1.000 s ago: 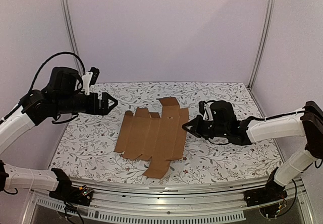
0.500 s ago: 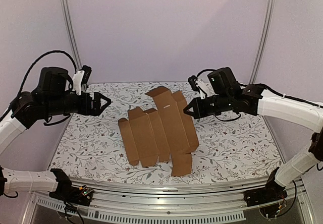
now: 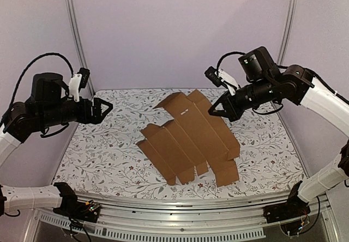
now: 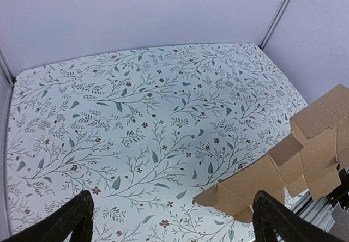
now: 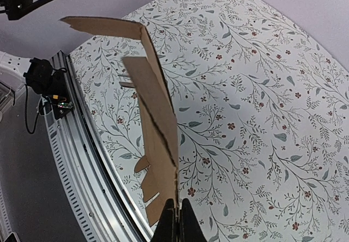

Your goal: Fold the paper box

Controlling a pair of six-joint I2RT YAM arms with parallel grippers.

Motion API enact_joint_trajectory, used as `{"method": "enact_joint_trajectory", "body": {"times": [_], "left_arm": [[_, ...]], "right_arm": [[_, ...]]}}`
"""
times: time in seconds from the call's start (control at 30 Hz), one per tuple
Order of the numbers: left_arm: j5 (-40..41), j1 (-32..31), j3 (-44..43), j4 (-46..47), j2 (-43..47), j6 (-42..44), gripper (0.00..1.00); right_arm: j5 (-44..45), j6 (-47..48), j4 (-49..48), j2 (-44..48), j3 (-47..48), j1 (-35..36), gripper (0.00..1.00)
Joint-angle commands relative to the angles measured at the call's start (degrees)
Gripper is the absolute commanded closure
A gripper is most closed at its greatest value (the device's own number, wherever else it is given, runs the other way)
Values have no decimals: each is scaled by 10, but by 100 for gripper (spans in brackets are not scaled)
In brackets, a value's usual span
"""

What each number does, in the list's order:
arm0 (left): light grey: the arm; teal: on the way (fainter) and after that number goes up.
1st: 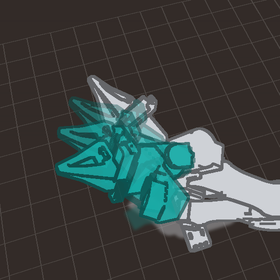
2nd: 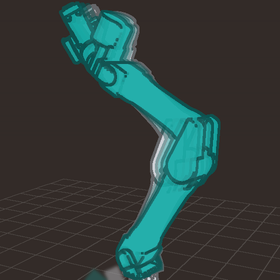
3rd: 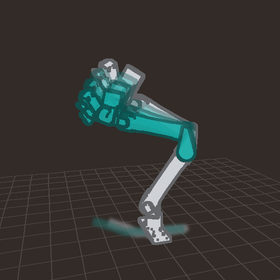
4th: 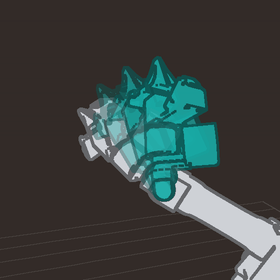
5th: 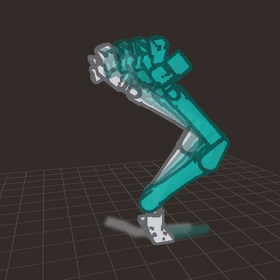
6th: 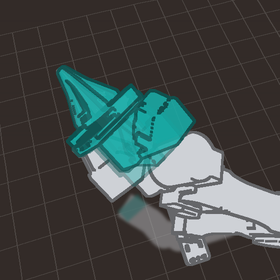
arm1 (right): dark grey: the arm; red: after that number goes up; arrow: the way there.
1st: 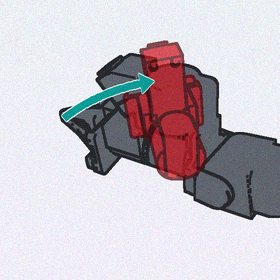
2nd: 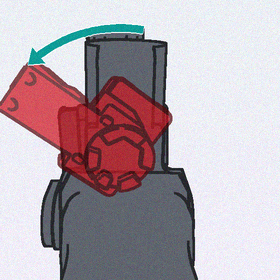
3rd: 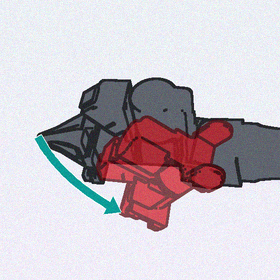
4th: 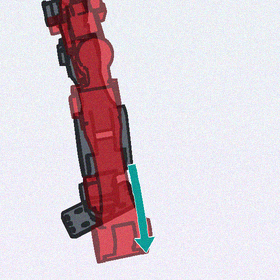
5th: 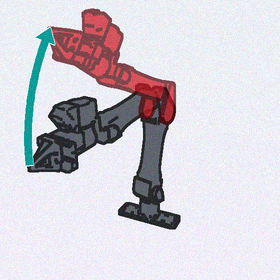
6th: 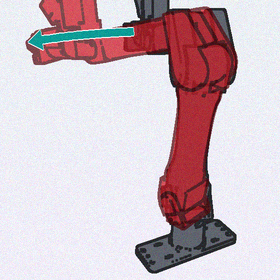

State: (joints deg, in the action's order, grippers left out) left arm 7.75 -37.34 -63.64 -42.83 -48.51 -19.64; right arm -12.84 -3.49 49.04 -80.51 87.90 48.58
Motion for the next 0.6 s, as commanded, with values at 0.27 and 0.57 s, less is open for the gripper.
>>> {"method": "enact_joint_trajectory", "body": {"times": [0.27,0.57], "left_arm": [[1,-8,-4,2,10,8,0],[-24,-8,2,23,-11,2,0]], "right_arm": [[-96,90,189,67,86,38,100],[-33,111,279,3,85,91,100]]}}
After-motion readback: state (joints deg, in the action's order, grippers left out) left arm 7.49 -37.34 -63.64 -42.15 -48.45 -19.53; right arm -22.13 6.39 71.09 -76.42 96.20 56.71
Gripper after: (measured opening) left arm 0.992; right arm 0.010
